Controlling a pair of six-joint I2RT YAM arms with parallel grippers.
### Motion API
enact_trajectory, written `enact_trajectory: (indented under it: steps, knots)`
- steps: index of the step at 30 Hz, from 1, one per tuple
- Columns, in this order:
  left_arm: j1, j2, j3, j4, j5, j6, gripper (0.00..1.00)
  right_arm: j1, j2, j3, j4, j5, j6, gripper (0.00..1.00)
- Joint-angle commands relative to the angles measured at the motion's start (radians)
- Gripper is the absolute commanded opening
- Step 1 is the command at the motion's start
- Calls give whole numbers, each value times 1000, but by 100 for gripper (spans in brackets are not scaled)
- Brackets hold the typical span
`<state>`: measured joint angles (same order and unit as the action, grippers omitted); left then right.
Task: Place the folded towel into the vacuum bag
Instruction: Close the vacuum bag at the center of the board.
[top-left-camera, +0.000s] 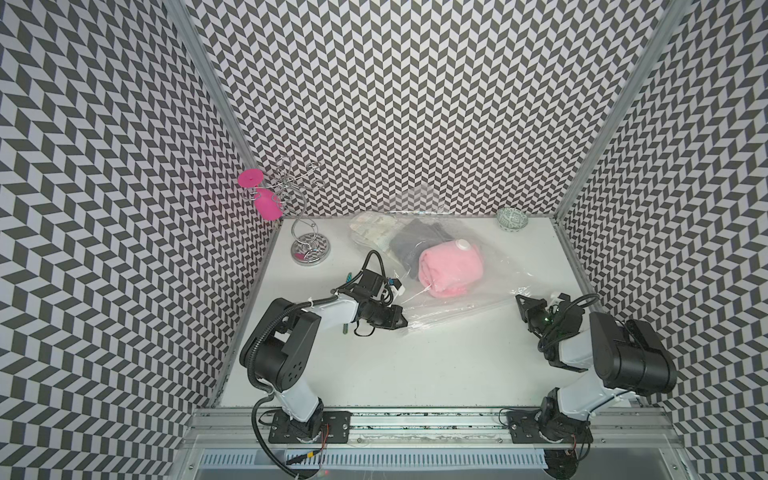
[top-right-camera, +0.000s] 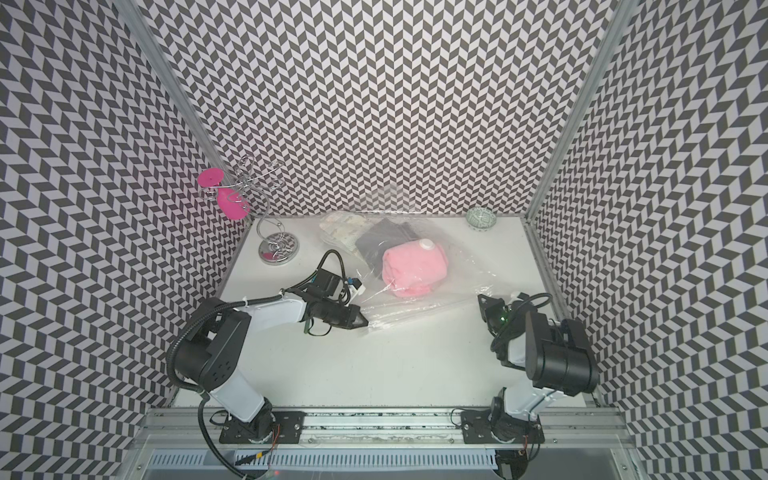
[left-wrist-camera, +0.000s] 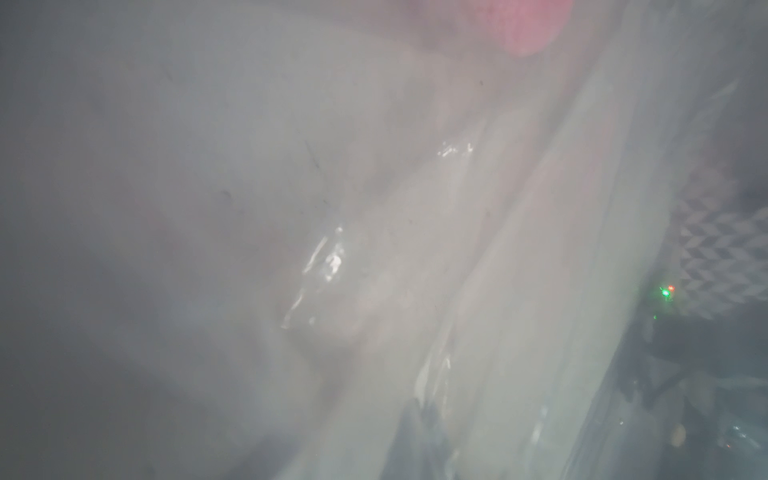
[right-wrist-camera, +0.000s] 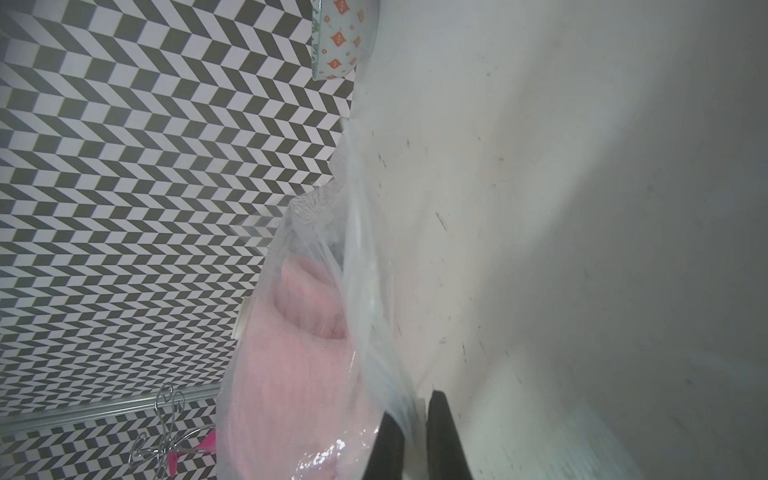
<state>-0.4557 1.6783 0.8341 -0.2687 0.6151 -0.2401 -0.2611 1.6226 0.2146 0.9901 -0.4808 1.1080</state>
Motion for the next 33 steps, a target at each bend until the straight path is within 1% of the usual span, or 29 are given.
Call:
enact_trajectory:
  steps: [1,16,22,33]
  knots:
    - [74,-9,-39,-159,-141,-18,0,-97,21,50,121,281,-3,0]
    - [91,9,-40,-160,-144,-19,0,-181,74,75,186,253,7,0]
    - [94,14,-42,-158,-142,-19,0,-197,89,77,213,229,-1,0]
    - [99,9,-44,-156,-146,-21,0,-244,97,79,224,223,-3,0]
